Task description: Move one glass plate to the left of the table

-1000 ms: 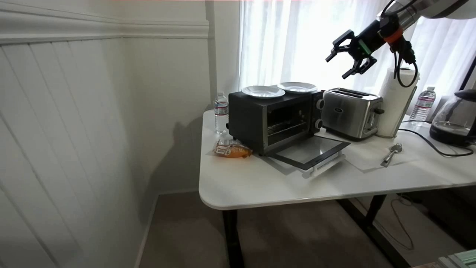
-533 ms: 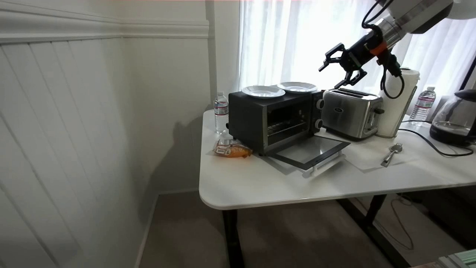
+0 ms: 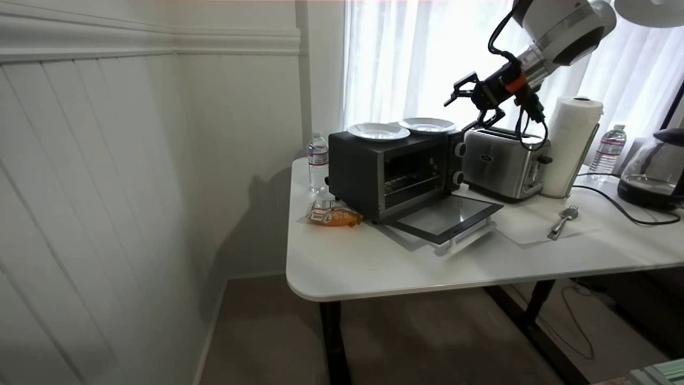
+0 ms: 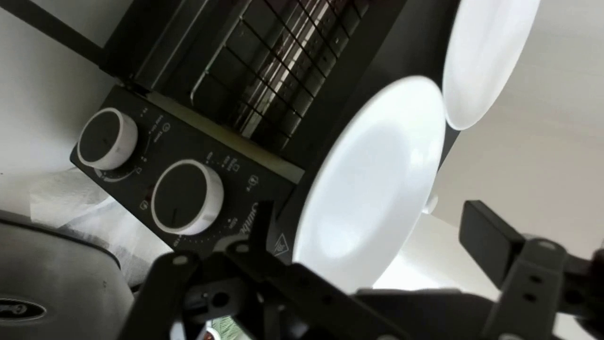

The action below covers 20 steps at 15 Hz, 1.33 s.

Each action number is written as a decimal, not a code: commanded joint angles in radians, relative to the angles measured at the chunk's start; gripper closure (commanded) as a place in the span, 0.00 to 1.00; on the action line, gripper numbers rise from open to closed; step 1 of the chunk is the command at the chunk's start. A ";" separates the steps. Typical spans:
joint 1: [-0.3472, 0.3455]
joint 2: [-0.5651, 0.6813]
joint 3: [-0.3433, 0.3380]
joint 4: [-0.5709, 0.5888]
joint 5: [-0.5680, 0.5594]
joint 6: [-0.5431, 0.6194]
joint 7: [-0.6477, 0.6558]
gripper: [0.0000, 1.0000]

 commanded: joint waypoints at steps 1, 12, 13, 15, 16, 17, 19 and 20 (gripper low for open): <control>-0.025 0.075 0.004 0.086 0.114 0.002 -0.098 0.00; -0.057 0.144 0.003 0.150 0.198 -0.037 -0.118 0.00; -0.057 0.145 0.004 0.150 0.196 -0.042 -0.114 0.00; -0.056 0.143 0.005 0.152 0.194 -0.052 -0.112 0.00; -0.054 0.138 0.006 0.150 0.186 -0.061 -0.104 0.00; -0.052 0.135 0.007 0.150 0.180 -0.067 -0.100 0.00; -0.047 0.134 0.007 0.154 0.164 -0.073 -0.087 0.00; -0.045 0.135 0.008 0.157 0.161 -0.073 -0.084 0.00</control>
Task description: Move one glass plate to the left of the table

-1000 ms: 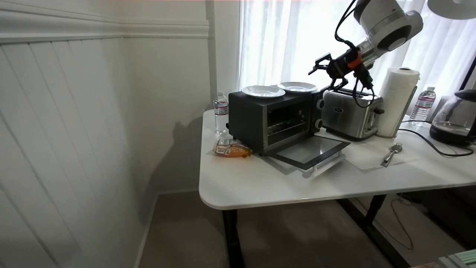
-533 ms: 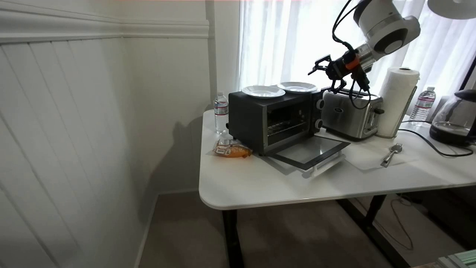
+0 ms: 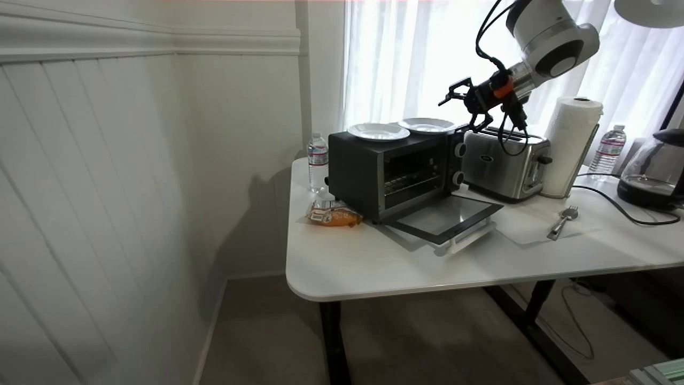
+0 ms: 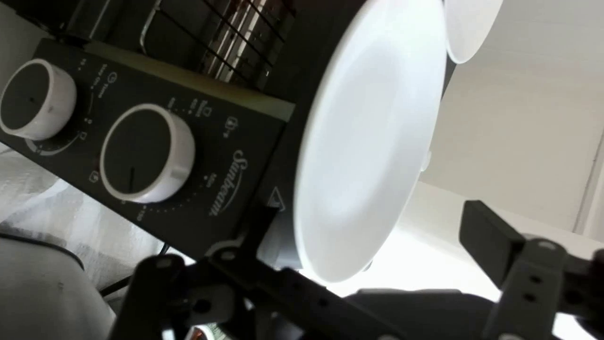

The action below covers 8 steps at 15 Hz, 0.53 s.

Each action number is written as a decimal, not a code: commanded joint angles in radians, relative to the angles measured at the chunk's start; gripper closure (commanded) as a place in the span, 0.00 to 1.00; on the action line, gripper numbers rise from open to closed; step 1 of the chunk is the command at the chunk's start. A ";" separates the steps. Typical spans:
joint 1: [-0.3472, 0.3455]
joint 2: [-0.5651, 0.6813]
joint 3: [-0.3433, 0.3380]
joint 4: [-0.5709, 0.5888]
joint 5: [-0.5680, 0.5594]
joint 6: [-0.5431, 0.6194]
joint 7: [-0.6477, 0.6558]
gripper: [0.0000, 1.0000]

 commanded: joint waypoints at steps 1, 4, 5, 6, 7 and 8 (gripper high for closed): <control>0.008 0.007 0.004 0.018 -0.017 -0.012 0.029 0.00; 0.009 0.010 0.001 0.012 -0.035 -0.009 0.052 0.04; 0.007 0.011 0.001 0.009 -0.031 -0.013 0.060 0.07; 0.004 0.013 0.000 0.007 -0.024 -0.015 0.067 0.06; -0.001 0.014 0.000 0.005 -0.011 -0.020 0.078 0.09; -0.004 0.015 -0.001 0.003 -0.006 -0.021 0.087 0.08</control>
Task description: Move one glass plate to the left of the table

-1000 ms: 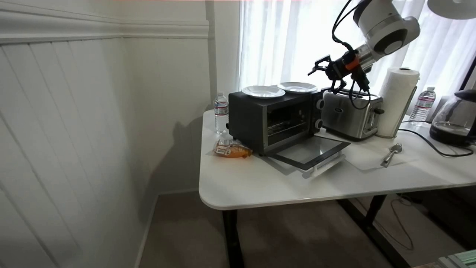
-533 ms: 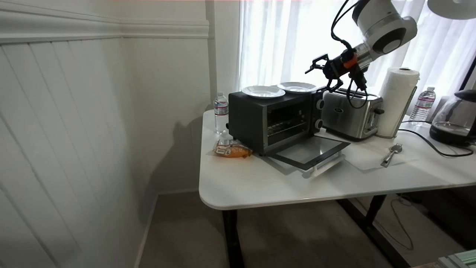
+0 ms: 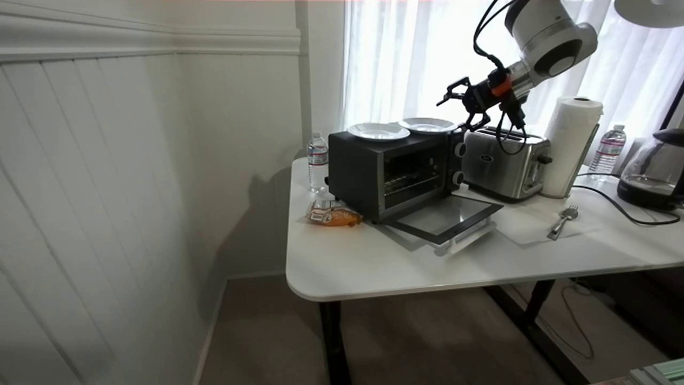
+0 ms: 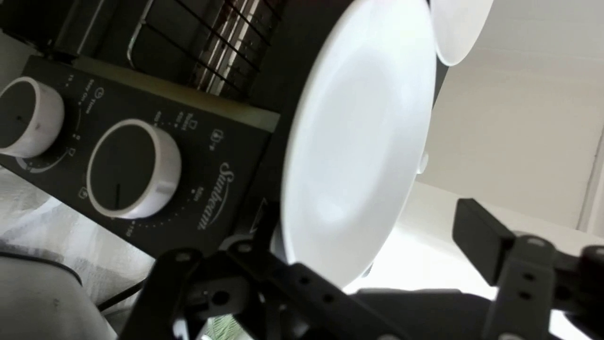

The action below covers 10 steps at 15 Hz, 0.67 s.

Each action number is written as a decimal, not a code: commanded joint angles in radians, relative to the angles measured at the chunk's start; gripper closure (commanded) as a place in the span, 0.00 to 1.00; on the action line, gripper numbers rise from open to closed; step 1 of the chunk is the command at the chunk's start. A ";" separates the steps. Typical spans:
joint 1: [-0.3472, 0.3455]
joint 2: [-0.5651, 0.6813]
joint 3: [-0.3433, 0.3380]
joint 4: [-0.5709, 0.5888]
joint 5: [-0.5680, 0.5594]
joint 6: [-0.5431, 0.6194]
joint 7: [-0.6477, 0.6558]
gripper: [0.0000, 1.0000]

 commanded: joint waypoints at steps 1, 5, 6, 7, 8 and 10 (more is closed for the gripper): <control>-0.011 0.012 -0.005 -0.006 0.008 -0.021 0.053 0.13; -0.025 0.009 -0.004 -0.012 0.003 -0.056 0.102 0.24; -0.028 0.009 -0.004 -0.013 0.003 -0.068 0.111 0.34; -0.031 0.009 -0.005 -0.015 0.002 -0.084 0.115 0.33; -0.034 0.007 -0.006 -0.020 -0.003 -0.102 0.116 0.39; -0.037 0.006 -0.008 -0.022 -0.010 -0.130 0.114 0.39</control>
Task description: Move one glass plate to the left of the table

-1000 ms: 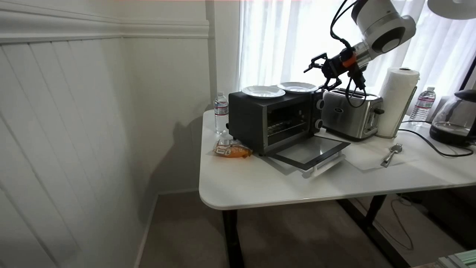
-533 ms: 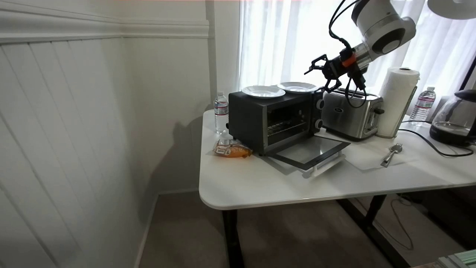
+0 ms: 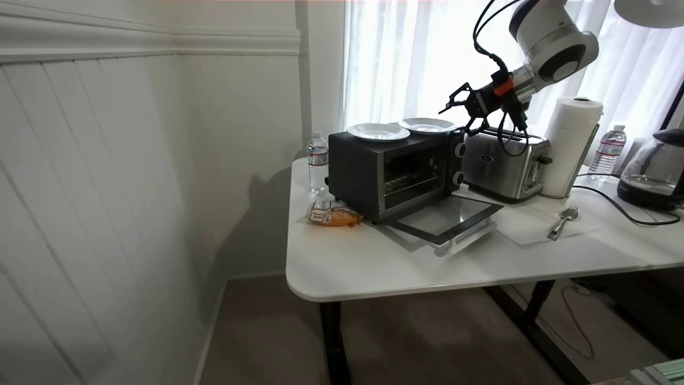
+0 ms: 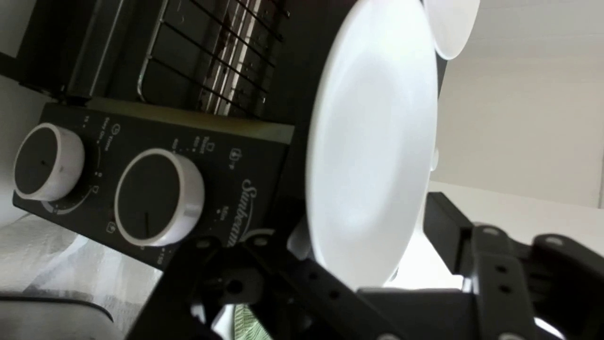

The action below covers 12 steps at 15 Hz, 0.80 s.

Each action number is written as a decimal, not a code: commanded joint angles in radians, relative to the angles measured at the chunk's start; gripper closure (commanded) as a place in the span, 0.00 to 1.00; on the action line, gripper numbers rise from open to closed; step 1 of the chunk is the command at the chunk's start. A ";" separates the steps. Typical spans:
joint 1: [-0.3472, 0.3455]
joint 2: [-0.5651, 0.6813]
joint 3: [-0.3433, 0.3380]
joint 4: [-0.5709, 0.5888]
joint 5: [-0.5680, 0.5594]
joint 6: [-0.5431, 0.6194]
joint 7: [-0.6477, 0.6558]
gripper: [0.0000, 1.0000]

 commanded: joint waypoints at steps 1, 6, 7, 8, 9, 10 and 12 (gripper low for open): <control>-0.008 -0.007 -0.002 -0.019 -0.015 -0.056 0.020 0.43; -0.014 -0.008 -0.003 -0.015 -0.002 -0.095 -0.009 0.57; -0.015 -0.008 -0.003 -0.015 0.000 -0.099 -0.008 0.60; -0.016 -0.009 -0.003 -0.013 0.006 -0.106 -0.014 0.68; -0.017 -0.009 -0.003 -0.012 0.008 -0.108 -0.016 0.72; -0.018 -0.009 -0.003 -0.010 0.014 -0.112 -0.022 0.76; -0.019 -0.009 -0.003 -0.008 0.017 -0.115 -0.027 0.89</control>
